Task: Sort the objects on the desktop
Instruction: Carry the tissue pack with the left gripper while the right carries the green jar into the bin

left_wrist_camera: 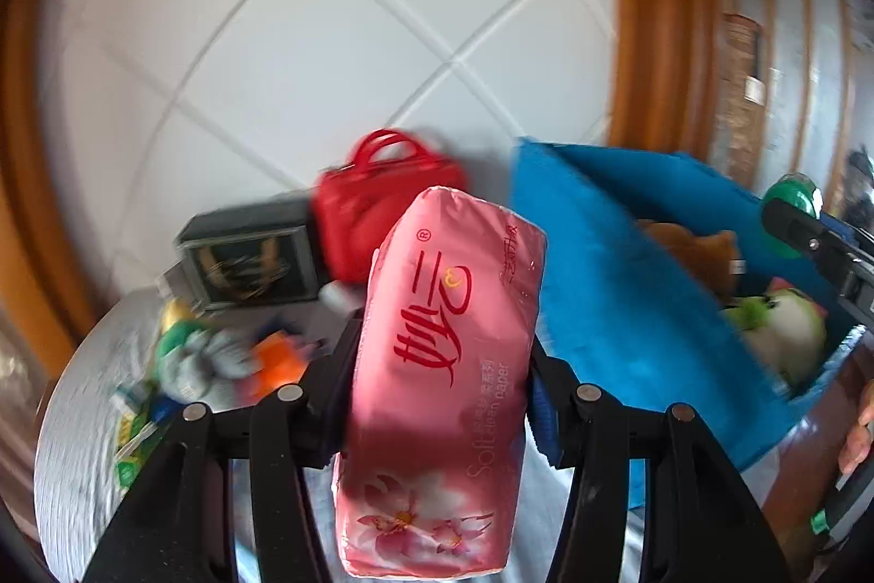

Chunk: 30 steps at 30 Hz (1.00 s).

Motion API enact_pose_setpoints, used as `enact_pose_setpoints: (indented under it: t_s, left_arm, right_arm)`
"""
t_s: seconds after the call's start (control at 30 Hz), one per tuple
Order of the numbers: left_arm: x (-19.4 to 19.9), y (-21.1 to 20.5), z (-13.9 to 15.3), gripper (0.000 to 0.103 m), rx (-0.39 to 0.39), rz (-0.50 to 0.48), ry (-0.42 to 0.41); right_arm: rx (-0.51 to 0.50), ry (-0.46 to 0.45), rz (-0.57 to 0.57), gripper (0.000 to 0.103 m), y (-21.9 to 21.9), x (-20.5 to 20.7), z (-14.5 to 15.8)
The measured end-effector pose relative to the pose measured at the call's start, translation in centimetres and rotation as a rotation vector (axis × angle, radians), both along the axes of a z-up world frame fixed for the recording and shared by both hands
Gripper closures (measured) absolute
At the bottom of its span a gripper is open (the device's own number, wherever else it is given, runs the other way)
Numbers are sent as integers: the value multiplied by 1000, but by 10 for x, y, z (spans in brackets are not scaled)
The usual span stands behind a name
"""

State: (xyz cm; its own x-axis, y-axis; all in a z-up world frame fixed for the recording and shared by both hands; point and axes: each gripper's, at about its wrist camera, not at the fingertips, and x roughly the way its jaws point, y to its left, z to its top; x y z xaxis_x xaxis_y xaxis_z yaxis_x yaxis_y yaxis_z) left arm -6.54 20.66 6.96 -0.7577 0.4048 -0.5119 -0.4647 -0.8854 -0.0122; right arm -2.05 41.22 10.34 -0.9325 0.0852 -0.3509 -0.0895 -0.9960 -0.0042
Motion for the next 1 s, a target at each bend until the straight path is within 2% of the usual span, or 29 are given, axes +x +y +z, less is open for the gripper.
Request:
enact_pose_setpoints:
  t_s: [0.17,0.33,0.37,0.47,0.53,0.57,0.67,0.7,0.8,0.87,1.0]
  left_arm:
    - [21,84,20,51,11,-99,26]
    - [34,161,31,51,-8,-166,30]
    - [35,181,31,51,-27,-170,31]
    - [39,219,34,51,-116,-91,111]
    - [34,233,36,51,-145,-61,115]
    - [32,238,40,50,-132,-61,127]
    - [22,258,47,50,-93,-101,64]
    - [21,265,47,50,-91,-114,70]
    - [20,286,40,49,-123,-136,76]
    - [17,298,32,48,-121,-181,35]
    - [10,309,23,45,-133,-174,8]
  right_arm:
    - [8,-2,-97,54,72,14,7]
    - [20,-49,-154,54,134,17,3]
    - [25,-56,-161,54,140,15,1]
    - [29,-83,-184,54,166,13,-4]
    - [32,-100,-197,53,181,8,-7]
    - [30,-103,-203,54,188,10,-9]
    - [16,-117,-218,54,207,1,-11]
    - [8,-121,-220,53,212,-1,-12]
    - [1,-140,-223,53,224,-8,-16]
    - [-2,-156,-220,53,228,-12,-18]
    - [13,-217,-223,53,233,-24,-22]
